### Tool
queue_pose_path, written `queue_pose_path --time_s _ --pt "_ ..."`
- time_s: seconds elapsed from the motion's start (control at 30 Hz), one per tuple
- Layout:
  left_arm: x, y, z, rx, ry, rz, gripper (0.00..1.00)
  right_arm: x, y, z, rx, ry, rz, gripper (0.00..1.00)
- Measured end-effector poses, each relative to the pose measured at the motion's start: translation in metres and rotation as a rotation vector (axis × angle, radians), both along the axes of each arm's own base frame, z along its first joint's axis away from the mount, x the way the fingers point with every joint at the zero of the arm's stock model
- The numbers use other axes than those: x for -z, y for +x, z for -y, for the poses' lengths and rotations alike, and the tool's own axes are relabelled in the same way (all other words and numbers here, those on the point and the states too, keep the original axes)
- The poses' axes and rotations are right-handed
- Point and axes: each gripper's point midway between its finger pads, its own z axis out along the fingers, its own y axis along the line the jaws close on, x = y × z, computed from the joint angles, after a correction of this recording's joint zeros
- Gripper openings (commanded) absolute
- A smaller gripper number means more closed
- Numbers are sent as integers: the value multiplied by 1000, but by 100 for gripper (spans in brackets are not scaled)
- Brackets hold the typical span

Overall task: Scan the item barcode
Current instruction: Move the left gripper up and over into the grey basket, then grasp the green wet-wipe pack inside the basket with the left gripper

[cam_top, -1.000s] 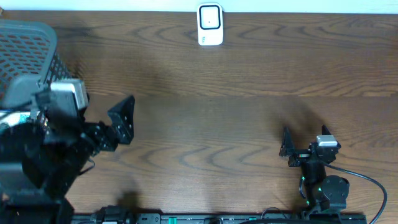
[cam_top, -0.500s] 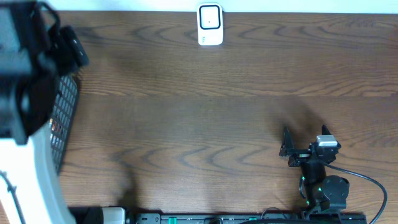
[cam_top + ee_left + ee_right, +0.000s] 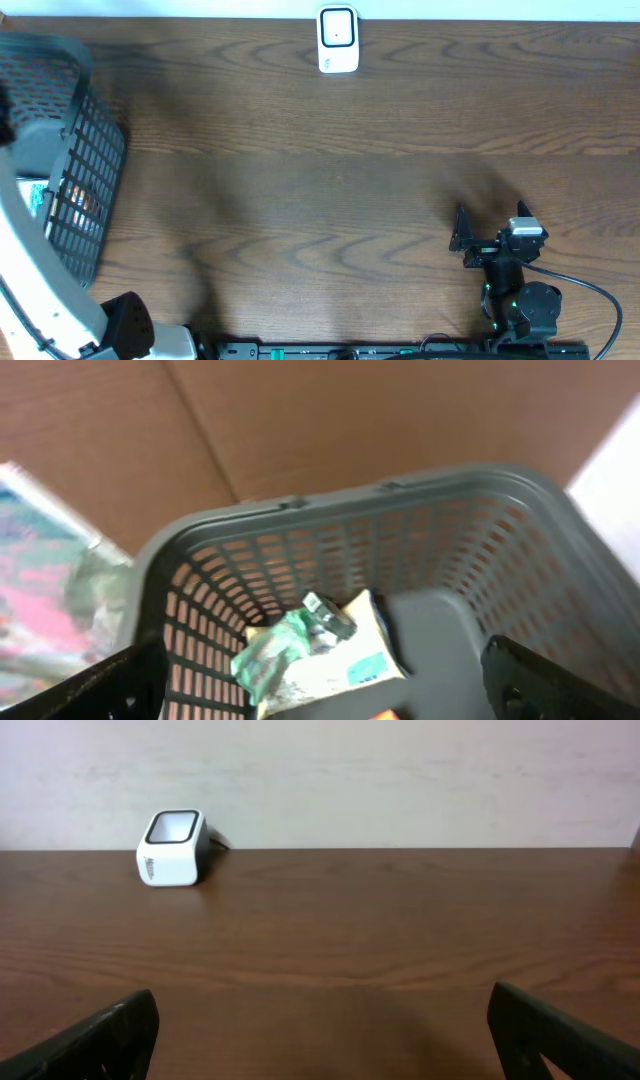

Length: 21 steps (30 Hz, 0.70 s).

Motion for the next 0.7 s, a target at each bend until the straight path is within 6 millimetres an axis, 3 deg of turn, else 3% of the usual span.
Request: queue_pose_path --time_s 0.2,0.47,0.7 --pt "33 -11 -34 -74 -47 -59 98 0 0 0 0 0 0 99" --pt "115 -27 -75 -156 -159 -174 98 0 0 0 0 0 0 99" --pt "170 -17 -89 18 -192 -365 98 0 0 0 0 0 0 99"
